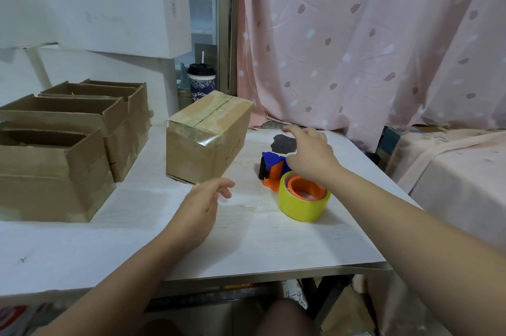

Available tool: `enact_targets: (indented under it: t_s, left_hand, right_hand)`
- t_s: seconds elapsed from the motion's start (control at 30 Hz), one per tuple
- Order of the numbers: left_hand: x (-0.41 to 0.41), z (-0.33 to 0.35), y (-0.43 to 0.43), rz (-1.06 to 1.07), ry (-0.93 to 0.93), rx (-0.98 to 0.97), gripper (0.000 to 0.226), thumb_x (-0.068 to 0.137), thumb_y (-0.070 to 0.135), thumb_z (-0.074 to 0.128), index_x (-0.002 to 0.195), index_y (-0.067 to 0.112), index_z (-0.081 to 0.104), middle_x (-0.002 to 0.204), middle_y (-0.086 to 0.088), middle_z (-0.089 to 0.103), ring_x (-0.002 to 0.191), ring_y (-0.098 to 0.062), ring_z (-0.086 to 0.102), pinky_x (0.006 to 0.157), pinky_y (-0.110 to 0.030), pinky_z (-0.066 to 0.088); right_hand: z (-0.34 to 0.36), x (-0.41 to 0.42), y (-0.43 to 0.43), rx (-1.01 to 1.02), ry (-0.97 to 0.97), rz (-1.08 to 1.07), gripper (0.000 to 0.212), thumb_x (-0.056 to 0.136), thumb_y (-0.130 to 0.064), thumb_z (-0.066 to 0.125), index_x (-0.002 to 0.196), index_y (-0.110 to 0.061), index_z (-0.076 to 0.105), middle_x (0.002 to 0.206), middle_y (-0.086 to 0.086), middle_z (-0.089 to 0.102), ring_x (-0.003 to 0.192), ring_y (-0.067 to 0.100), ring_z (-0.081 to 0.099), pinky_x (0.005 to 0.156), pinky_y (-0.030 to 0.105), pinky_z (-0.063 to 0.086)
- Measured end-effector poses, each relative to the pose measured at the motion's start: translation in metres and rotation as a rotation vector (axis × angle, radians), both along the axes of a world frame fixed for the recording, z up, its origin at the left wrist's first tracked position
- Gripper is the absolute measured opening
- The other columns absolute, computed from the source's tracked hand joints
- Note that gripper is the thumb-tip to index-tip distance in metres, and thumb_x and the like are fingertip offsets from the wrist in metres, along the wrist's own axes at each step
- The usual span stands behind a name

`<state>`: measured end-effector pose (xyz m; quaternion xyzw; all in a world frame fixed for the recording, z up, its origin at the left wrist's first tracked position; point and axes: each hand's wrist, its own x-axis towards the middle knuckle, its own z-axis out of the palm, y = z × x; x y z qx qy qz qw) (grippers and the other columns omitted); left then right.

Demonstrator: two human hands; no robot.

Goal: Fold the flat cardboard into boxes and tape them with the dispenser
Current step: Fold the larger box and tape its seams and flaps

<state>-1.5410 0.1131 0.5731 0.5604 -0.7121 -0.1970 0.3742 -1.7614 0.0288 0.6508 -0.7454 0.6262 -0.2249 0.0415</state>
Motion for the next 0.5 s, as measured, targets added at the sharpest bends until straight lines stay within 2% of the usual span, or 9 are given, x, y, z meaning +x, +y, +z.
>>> enact_targets:
  t_s: [0.07, 0.1, 0.13, 0.2, 0.27, 0.33, 0.37, 0.43, 0.5]
  left_hand:
    - [0.006, 0.005, 0.005, 0.124, 0.070, -0.096, 0.052, 0.094, -0.004, 0.031, 0.098, 0.043, 0.052, 0.101, 0.022, 0.054, 0.100, 0.012, 0.045, 0.078, 0.001, 0.030]
    - [0.011, 0.009, 0.007, 0.208, 0.128, -0.158, 0.052, 0.092, -0.005, 0.034, 0.091, 0.043, 0.054, 0.097, 0.024, 0.055, 0.098, 0.014, 0.046, 0.077, 0.001, 0.031]
    - [0.017, 0.014, 0.007, 0.290, 0.206, -0.210, 0.050, 0.091, -0.004, 0.037, 0.085, 0.041, 0.057, 0.094, 0.023, 0.057, 0.096, 0.011, 0.049, 0.077, -0.003, 0.034]
    - [0.032, 0.027, 0.008, 0.397, 0.399, -0.273, 0.041, 0.087, 0.000, 0.041, 0.079, 0.035, 0.062, 0.083, 0.016, 0.062, 0.086, -0.001, 0.057, 0.077, -0.019, 0.044]
    - [0.047, 0.042, 0.005, 0.458, 0.512, -0.326, 0.027, 0.086, 0.016, 0.042, 0.076, 0.029, 0.064, 0.064, 0.011, 0.059, 0.066, -0.008, 0.054, 0.066, -0.034, 0.045]
    - [0.058, 0.057, -0.001, 0.498, 0.508, -0.359, 0.028, 0.090, 0.036, 0.044, 0.076, 0.026, 0.065, 0.054, 0.008, 0.051, 0.052, -0.004, 0.044, 0.057, -0.031, 0.039]
    - [0.062, 0.064, -0.005, 0.502, 0.485, -0.361, 0.030, 0.092, 0.042, 0.045, 0.079, 0.025, 0.066, 0.056, 0.009, 0.052, 0.051, -0.002, 0.042, 0.056, -0.029, 0.038]
    - [0.070, 0.076, -0.018, 0.492, 0.411, -0.326, 0.022, 0.092, 0.043, 0.051, 0.092, 0.026, 0.066, 0.071, 0.008, 0.061, 0.061, 0.000, 0.050, 0.062, -0.028, 0.043]
    - [0.076, 0.084, -0.031, 0.449, 0.334, -0.260, 0.023, 0.091, 0.038, 0.057, 0.111, 0.028, 0.064, 0.079, 0.001, 0.061, 0.068, -0.005, 0.052, 0.065, -0.026, 0.044]
  right_hand:
    - [0.005, 0.016, 0.006, -0.088, -0.114, 0.083, 0.053, 0.081, -0.009, 0.051, 0.131, -0.027, 0.049, 0.126, 0.007, 0.047, 0.123, 0.029, 0.037, 0.099, 0.041, 0.038]
    - [0.007, 0.024, 0.009, -0.122, -0.159, 0.138, 0.047, 0.083, -0.010, 0.051, 0.127, -0.024, 0.053, 0.124, 0.006, 0.050, 0.121, 0.026, 0.039, 0.100, 0.041, 0.038]
    - [0.008, 0.034, 0.012, -0.156, -0.187, 0.195, 0.041, 0.085, -0.012, 0.051, 0.124, -0.023, 0.057, 0.123, 0.004, 0.053, 0.120, 0.024, 0.041, 0.101, 0.038, 0.037]
    - [0.012, 0.054, 0.014, -0.221, -0.202, 0.297, 0.032, 0.090, -0.017, 0.052, 0.120, -0.020, 0.061, 0.123, 0.002, 0.057, 0.120, 0.021, 0.043, 0.102, 0.031, 0.032]
    - [0.015, 0.074, 0.014, -0.241, -0.208, 0.366, 0.030, 0.094, -0.023, 0.051, 0.122, -0.018, 0.062, 0.127, 0.001, 0.058, 0.123, 0.020, 0.043, 0.104, 0.030, 0.029]
    - [0.016, 0.092, 0.011, -0.230, -0.213, 0.398, 0.034, 0.098, -0.027, 0.046, 0.129, -0.020, 0.058, 0.134, 0.000, 0.055, 0.129, 0.020, 0.040, 0.107, 0.030, 0.026]
    - [0.017, 0.099, 0.009, -0.216, -0.225, 0.402, 0.035, 0.100, -0.028, 0.044, 0.132, -0.021, 0.056, 0.138, 0.000, 0.052, 0.133, 0.020, 0.038, 0.109, 0.030, 0.024]
    - [0.016, 0.108, 0.006, -0.185, -0.278, 0.408, 0.036, 0.101, -0.028, 0.042, 0.133, -0.020, 0.056, 0.142, 0.003, 0.050, 0.136, 0.019, 0.035, 0.108, 0.023, 0.019]
    - [0.012, 0.114, 0.004, -0.157, -0.312, 0.422, 0.035, 0.102, -0.027, 0.041, 0.131, -0.017, 0.059, 0.141, 0.006, 0.051, 0.135, 0.021, 0.036, 0.097, 0.013, 0.018]
